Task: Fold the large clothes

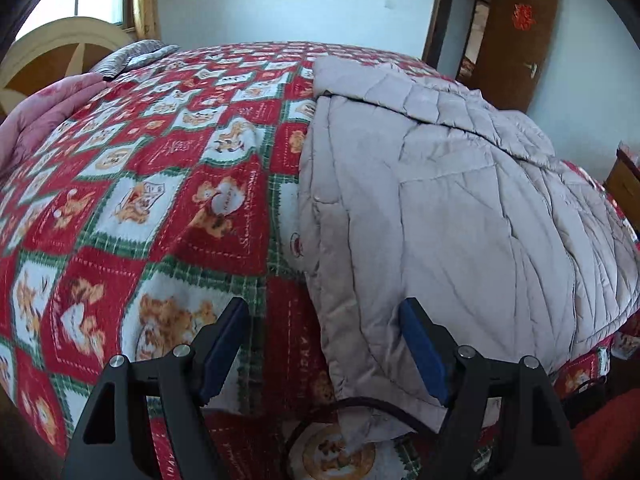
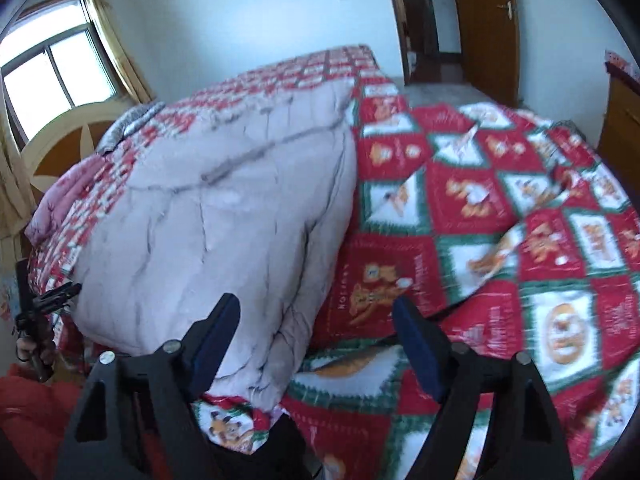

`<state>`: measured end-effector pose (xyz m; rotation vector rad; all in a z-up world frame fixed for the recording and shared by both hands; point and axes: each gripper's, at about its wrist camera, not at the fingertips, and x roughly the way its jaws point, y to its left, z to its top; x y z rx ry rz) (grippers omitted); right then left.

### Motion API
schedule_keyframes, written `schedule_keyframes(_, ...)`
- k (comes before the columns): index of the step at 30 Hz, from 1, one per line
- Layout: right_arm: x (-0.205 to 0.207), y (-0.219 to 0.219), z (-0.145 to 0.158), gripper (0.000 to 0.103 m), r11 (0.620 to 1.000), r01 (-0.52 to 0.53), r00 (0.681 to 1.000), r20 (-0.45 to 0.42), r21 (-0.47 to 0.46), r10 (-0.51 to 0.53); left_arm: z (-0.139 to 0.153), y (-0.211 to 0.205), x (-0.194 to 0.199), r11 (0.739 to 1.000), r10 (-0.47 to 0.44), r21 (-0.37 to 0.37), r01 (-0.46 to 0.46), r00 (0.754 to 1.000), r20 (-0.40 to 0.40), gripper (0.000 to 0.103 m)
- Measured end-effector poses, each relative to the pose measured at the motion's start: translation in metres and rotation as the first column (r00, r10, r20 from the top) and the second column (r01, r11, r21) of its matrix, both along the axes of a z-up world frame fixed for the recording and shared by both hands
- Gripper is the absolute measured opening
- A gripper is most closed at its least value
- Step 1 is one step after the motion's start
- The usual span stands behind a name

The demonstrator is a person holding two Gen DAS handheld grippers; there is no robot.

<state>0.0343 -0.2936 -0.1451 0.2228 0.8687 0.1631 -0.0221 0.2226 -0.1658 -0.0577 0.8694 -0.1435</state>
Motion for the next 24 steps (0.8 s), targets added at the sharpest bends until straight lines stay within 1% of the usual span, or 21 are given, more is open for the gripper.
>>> schedule_keyframes(1,0.000,0.002,-0.006,0.081,1.000,-0.017,1.000,-0.005,0.005,0.017,0.000,0.001,-0.001,1.000,0.002,0.000,-0.002,1.000,0.003,0.079)
schedule_keyframes(3,-0.002,0.013,-0.014,0.081,0.998,-0.058,0.998,-0.033,-0.024,0.057,0.000,0.002,-0.001,1.000,0.005,0.007,-0.005,1.000,0.001,0.079)
schedule_keyframes(4,-0.007,0.018,-0.013,0.080,0.996,-0.071,0.997,-0.016,-0.055,0.070,0.001,0.004,-0.001,1.000,0.010,0.005,-0.010,1.000,0.003,0.079)
schedule_keyframes(6,-0.010,0.027,-0.014,0.075,0.991,-0.111,0.994,-0.010,-0.078,0.111,0.002,0.009,-0.001,0.999,0.024,-0.026,-0.024,1.000,0.005,0.080)
schedule_keyframes(7,-0.011,0.033,-0.013,0.064,0.987,-0.140,0.990,-0.009,-0.075,0.140,0.002,0.011,0.000,0.998,0.021,-0.057,-0.021,1.000,0.001,0.080)
schedule_keyframes(8,-0.010,0.037,-0.011,0.058,0.985,-0.159,0.987,-0.015,-0.065,0.158,0.001,0.010,0.000,0.996,0.009,-0.087,-0.009,1.000,-0.002,0.080)
schedule_keyframes(9,-0.009,0.040,-0.010,0.058,0.984,-0.167,0.986,-0.012,-0.065,0.166,0.000,0.007,0.001,0.993,-0.014,-0.114,0.013,1.000,-0.003,0.081)
schedule_keyframes(10,-0.007,0.042,-0.012,0.058,0.983,-0.170,0.985,-0.013,-0.066,0.170,0.000,0.002,0.002,0.992,-0.038,-0.124,0.037,0.999,-0.003,0.081)
schedule_keyframes(12,-0.004,0.042,-0.014,0.058,0.984,-0.173,0.985,-0.012,-0.041,0.172,-0.003,-0.012,0.003,0.990,-0.084,-0.116,0.083,0.996,-0.001,0.081)
schedule_keyframes(13,-0.004,0.042,-0.014,0.058,0.985,-0.168,0.986,-0.011,-0.033,0.168,-0.004,-0.017,0.003,0.990,-0.091,-0.104,0.090,0.996,0.003,0.081)
schedule_keyframes(15,-0.004,0.045,-0.017,0.041,0.980,-0.197,0.980,-0.037,0.009,0.197,-0.006,-0.024,0.001,0.991,-0.109,-0.076,0.109,0.994,0.015,0.080)
schedule_keyframes(16,-0.005,0.047,-0.019,0.030,0.977,-0.211,0.976,-0.046,0.020,0.211,-0.006,-0.025,0.000,0.989,-0.122,-0.077,0.123,0.992,0.021,0.073)
schedule_keyframes(17,-0.008,0.050,-0.021,0.030,0.977,-0.213,0.976,-0.044,0.004,0.213,-0.005,-0.026,-0.001,0.987,-0.136,-0.087,0.138,0.990,0.024,0.067)
schedule_keyframes(18,-0.007,0.051,-0.023,0.030,0.978,-0.208,0.977,-0.046,-0.005,0.207,-0.004,-0.024,-0.001,0.983,-0.148,-0.109,0.149,0.989,0.019,0.056)
schedule_keyframes(19,-0.005,0.049,-0.027,0.030,0.980,-0.200,0.978,-0.056,0.010,0.200,-0.005,-0.022,0.001,0.979,-0.148,-0.137,0.148,0.989,0.009,0.054)
schedule_keyframes(21,0.000,0.043,-0.035,0.030,0.981,-0.177,0.981,-0.064,0.077,0.182,-0.006,-0.017,0.002,0.974,-0.145,-0.173,0.144,0.989,0.009,0.053)
schedule_keyframes(22,0.001,0.041,-0.037,0.027,0.984,-0.160,0.985,-0.051,0.085,0.165,-0.007,-0.015,0.002,0.970,-0.149,-0.191,0.148,0.989,0.008,0.053)
schedule_keyframes(23,0.001,0.040,-0.036,0.027,0.984,-0.155,0.987,-0.035,0.085,0.159,-0.008,-0.015,0.002,0.968,-0.158,-0.199,0.156,0.987,0.004,0.053)
schedule_keyframes(24,0.001,0.040,-0.036,0.027,0.985,-0.151,0.987,-0.034,0.087,0.154,-0.009,-0.018,0.002,0.968,-0.164,-0.190,0.161,0.986,0.000,0.053)
